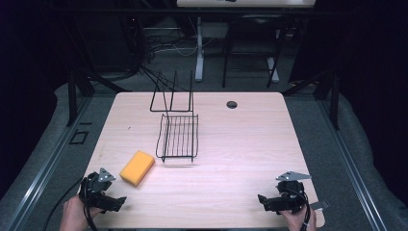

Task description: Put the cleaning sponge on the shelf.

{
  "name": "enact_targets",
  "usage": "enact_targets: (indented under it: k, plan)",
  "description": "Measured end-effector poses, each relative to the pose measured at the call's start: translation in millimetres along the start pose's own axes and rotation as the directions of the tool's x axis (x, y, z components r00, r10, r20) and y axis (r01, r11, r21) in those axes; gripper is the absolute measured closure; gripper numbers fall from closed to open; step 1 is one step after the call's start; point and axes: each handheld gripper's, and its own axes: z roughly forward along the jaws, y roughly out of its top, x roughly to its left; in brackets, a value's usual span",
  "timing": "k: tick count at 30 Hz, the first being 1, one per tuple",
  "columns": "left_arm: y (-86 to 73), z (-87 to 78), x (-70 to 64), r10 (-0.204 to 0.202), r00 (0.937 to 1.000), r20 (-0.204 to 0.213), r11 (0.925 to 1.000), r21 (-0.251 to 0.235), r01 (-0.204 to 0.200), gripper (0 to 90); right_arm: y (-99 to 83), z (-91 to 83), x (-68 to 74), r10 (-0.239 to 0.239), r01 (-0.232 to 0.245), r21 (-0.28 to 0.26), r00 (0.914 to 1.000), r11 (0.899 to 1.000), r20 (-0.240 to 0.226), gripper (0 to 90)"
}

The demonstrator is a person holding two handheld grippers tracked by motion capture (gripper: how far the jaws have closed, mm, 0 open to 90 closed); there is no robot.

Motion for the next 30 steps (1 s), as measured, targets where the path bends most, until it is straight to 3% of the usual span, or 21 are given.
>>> enact_targets:
  k: [5,7,8,13,30]
  plan:
    - [3.0,-3.0,0.9,-0.004,1.0000,0.004,0.9999,0.011,0.004,0.0,0.9,-2.4,1.8,-0.002,0.002,-0.005,0.9999,1.000,-0.010,0.3]
    - [5.0,-3.3,1.3,-0.008,0.9999,0.007,0.9999,0.014,0.008,0.0,1.4,-5.3,0.9,-0.020,0.020,0.018,0.9998,1.000,0.006,0.5]
    - [6.1,-3.5,1.6,-0.007,1.0000,0.005,0.9997,0.022,0.006,0.0,0.3,-3.8,1.8,-0.001,0.001,-0.003,1.0000,1.000,-0.009,0.8]
    - [10.1,-5.3,2.5,-0.006,1.0000,0.008,0.9995,0.030,0.005,0.0,0.6,-3.4,1.9,0.002,-0.002,-0.007,1.0000,1.000,-0.006,1.3]
    - [29.5,-21.7,5.9,-0.004,0.9999,0.012,0.9974,0.072,0.004,0.0,2.5,-3.0,10.4,-0.045,0.044,0.024,0.9987,0.999,0.024,1.4]
